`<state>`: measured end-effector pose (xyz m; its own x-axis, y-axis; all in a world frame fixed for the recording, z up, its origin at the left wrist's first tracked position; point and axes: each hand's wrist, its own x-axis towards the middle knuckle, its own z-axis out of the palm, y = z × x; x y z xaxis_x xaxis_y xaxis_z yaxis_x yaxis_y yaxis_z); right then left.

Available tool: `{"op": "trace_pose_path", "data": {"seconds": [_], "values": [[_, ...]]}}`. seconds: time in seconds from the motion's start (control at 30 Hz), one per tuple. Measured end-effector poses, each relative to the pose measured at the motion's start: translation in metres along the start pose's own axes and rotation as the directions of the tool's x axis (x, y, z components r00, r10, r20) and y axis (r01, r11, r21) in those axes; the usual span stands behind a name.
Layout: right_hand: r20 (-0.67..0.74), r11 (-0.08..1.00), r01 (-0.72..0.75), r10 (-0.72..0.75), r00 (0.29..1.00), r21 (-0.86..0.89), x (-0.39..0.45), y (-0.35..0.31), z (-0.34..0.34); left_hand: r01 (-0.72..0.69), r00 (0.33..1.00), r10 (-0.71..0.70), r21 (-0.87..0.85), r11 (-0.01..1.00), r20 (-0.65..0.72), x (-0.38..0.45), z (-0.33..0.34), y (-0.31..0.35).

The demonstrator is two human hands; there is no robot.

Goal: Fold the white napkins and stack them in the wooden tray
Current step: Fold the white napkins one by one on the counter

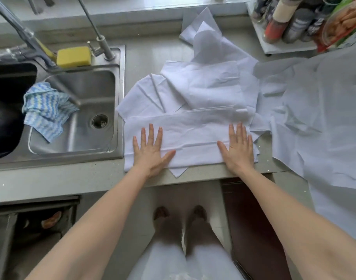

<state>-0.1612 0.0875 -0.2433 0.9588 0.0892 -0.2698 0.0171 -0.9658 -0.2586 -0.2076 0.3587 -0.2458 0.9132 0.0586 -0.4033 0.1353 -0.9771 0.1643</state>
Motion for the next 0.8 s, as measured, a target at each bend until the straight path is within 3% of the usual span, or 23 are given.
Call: {"op": "trace_pose_path", "data": {"seconds": [0.17, 0.27, 0.33, 0.47, 0.53, 0.7, 0.8], "values": [[-0.128, 0.861, -0.127, 0.216, 0.968, 0.493, 0.002, -0.006, -0.025, -0.297, 0.951, 0.283, 0.109, 0.949, 0.127, 0.019, -0.027, 0.026], [0.040, 0.635, -0.279, 0.363, 0.931, 0.721, 0.009, -0.009, -0.034, -0.288, 0.939, 0.267, 0.072, 0.955, 0.216, 0.024, -0.034, 0.034], [0.110, 0.533, -0.323, 0.392, 0.913, 0.782, 0.012, -0.007, -0.034, -0.281, 0.938, 0.255, 0.085, 0.956, 0.237, 0.026, -0.036, 0.036], [-0.037, 0.633, -0.215, 0.361, 0.932, 0.744, 0.010, 0.001, -0.034, -0.388, 0.921, 0.378, 0.206, 0.898, 0.088, 0.020, -0.027, 0.035], [-0.091, 0.658, -0.190, 0.369, 0.925, 0.729, 0.006, 0.007, -0.036, -0.413, 0.909, 0.418, 0.179, 0.893, 0.011, 0.013, -0.015, 0.040], [-0.127, 0.714, -0.129, 0.294, 0.947, 0.688, -0.007, 0.023, -0.040, -0.229, 0.973, 0.227, -0.071, 0.971, -0.032, 0.009, 0.005, 0.066], [-0.183, 0.729, -0.081, 0.275, 0.944, 0.680, -0.011, 0.030, -0.046, -0.154, 0.988, 0.157, -0.133, 0.979, 0.014, 0.021, 0.002, 0.077]]}}
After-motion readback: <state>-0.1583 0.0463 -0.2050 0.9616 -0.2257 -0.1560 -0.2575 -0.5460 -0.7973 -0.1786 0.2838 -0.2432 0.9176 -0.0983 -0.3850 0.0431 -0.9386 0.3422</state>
